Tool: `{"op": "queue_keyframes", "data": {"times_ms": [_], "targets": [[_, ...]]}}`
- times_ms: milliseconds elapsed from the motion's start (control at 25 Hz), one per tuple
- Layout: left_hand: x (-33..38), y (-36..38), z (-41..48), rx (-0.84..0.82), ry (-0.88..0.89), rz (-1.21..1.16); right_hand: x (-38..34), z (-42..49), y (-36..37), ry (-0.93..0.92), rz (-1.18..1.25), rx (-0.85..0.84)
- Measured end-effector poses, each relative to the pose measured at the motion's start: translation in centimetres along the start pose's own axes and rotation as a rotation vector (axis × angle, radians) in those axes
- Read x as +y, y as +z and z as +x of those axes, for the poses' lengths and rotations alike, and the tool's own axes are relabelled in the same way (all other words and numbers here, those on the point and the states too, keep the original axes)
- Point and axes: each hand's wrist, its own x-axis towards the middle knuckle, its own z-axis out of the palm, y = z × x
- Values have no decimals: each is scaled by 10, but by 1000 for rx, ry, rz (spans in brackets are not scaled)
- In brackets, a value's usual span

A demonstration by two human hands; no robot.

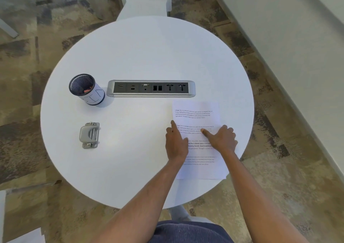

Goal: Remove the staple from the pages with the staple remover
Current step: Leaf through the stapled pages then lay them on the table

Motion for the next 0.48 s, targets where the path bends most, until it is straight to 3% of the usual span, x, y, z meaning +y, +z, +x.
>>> {"op": "queue_keyframes", "data": {"times_ms": [240,480], "targets": [[-3,1,-1,-1,37,-15,8,21,-9,81,383,-50],[-6,-5,2,-20,17,-43,8,11,-32,-25,857,-346]]}}
